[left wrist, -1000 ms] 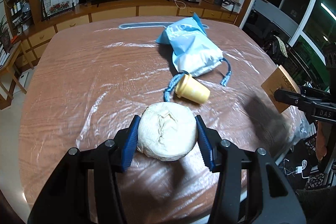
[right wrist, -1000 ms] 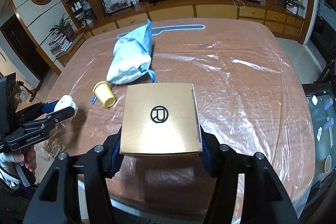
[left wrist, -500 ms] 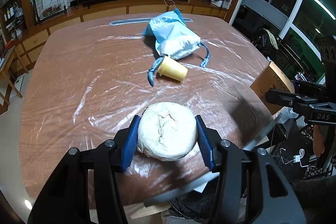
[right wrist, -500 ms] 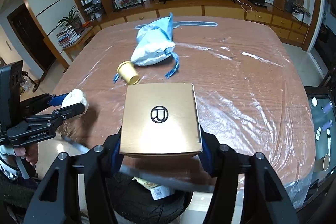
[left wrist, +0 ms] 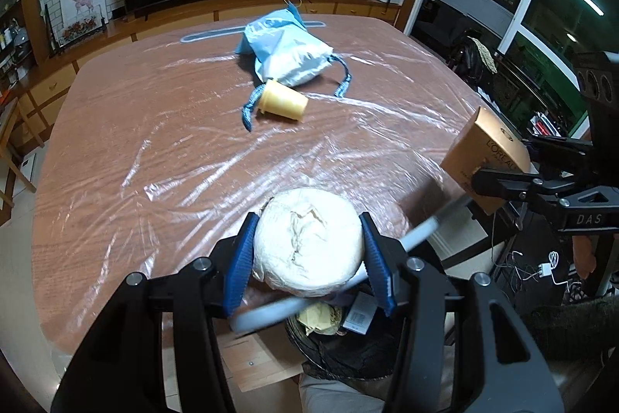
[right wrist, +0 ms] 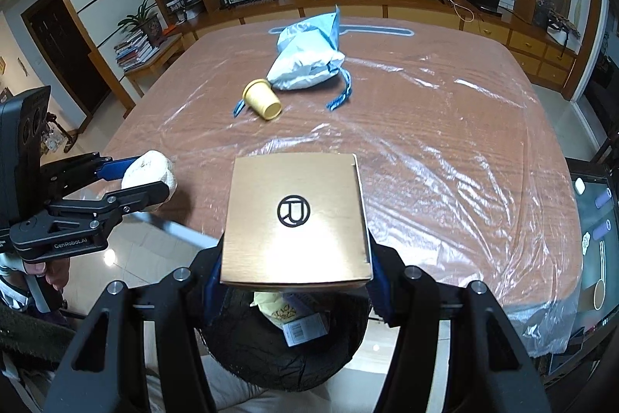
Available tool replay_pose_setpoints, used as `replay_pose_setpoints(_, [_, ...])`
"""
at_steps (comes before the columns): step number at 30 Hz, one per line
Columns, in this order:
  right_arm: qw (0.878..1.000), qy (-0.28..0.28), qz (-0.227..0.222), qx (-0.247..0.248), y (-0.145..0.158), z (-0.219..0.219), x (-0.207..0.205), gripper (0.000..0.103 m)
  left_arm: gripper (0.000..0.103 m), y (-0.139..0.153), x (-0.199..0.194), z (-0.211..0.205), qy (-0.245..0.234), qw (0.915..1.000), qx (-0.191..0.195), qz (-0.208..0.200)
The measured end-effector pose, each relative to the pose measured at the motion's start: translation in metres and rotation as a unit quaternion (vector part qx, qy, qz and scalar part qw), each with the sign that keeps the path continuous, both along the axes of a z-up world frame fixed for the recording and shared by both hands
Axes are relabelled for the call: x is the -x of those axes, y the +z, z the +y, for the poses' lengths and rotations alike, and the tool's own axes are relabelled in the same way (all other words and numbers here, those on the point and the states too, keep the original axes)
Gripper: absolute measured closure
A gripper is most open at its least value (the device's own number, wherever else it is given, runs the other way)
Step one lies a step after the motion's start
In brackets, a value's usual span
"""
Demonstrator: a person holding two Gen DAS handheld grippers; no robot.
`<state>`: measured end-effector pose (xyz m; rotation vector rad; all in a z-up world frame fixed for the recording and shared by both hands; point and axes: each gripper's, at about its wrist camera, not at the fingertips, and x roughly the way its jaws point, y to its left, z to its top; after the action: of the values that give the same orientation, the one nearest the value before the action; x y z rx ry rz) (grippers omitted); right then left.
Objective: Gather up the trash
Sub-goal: 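Carry the paper ball and cardboard box over the black bin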
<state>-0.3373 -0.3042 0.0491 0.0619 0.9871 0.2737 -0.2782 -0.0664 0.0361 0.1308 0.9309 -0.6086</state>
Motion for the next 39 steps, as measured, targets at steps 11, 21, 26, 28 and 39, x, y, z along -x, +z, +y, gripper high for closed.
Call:
replay_pose_setpoints(11, [1.000,0.018,0.013,-0.001,-0.005,0.003,0.019,0.045,0.050,-0.003,0.028,-0.002,-0.030,0.9995,0.002,0.011])
replay_pose_setpoints(21, [0.999,0.037,0.030,0.002,-0.011,0.008,0.039,0.045,0.050,-0.007,0.049,-0.010,-0.062,0.9979,-0.005,0.019])
replay_pose_setpoints(26, [0.998,0.045,0.039,0.003,-0.015,0.010,0.050,0.045,0.050,-0.013,0.060,-0.017,-0.084,0.9960,-0.014,0.027])
replay_pose_setpoints(28, [0.998,0.048,0.042,0.006,-0.018,0.011,0.052,0.045,0.050,-0.016,0.063,-0.019,-0.089,0.9954,-0.016,0.031])
replay_pose_setpoints(39, [0.995,0.063,0.068,0.024,-0.038,0.018,0.065,0.045,0.050,-0.039,0.074,-0.032,-0.125,0.9897,-0.043,0.054])
